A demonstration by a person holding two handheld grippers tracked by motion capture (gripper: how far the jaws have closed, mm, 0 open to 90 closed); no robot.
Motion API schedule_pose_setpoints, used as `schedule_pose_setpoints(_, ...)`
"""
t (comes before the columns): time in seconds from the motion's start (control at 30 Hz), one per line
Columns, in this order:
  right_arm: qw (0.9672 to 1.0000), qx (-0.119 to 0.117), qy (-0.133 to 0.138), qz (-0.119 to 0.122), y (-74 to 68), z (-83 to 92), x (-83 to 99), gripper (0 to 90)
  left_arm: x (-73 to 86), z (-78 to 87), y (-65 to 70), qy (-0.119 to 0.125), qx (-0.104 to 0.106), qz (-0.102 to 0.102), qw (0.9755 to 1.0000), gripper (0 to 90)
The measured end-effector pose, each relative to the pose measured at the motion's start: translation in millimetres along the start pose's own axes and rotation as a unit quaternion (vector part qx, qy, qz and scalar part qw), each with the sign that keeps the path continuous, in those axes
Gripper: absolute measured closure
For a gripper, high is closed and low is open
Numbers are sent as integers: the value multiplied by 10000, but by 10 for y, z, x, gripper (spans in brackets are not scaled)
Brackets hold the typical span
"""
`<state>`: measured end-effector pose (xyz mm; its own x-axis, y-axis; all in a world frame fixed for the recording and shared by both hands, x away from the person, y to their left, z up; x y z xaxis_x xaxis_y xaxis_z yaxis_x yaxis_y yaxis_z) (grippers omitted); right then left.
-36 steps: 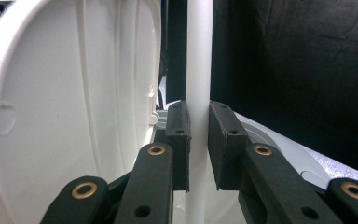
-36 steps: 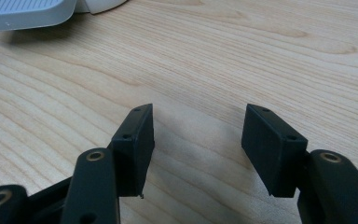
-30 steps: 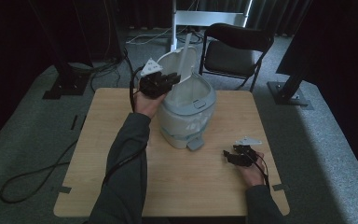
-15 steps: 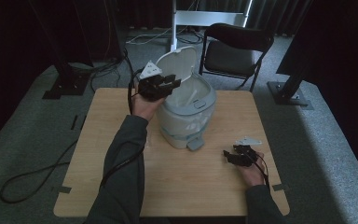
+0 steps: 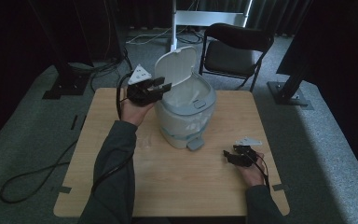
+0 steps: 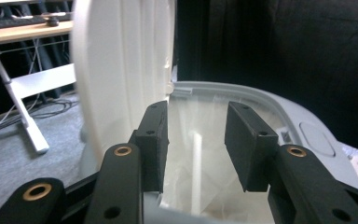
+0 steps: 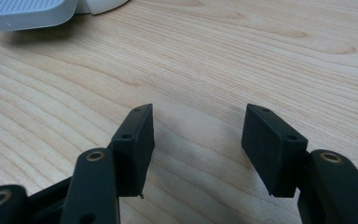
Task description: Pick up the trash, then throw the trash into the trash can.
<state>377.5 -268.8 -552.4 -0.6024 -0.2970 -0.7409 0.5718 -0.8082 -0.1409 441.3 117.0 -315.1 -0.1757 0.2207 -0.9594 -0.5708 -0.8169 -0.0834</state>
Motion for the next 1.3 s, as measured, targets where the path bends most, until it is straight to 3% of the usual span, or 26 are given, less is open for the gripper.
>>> schedule_pose_setpoints(0.63, 9999, 77, 58, -32, -8, -24, 7, 349, 258, 314, -293, -289, -485, 99, 9984, 531)
schedule_pose_setpoints(0.83, 9999, 107, 53, -54, -6, -26, 6, 333, 368, 377, -360, -493, -525, 74, 9974, 520)
schedule_pose_setpoints(1.17, 9999, 108, 52, -47, -6, -26, 7, 333, 626, 401, -442, -744, -551, 206, 9955, 514)
schedule_pose_setpoints(1.3, 9999, 109, 51, -45, -6, -26, 6, 332, 750, 397, -468, -946, -584, 215, 9936, 494)
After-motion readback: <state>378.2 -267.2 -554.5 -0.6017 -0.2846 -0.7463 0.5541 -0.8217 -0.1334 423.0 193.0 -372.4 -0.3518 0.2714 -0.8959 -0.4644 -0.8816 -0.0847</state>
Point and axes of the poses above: each handheld gripper's, and its own axes: z roughly backward along the jaws, x roughly out of its underside, y roughly to its right, the point moved 1 cm from there along -z, roughly forward along the jaws, and after that the axes turned 11 degrees about -x, right-handed, at the moved point
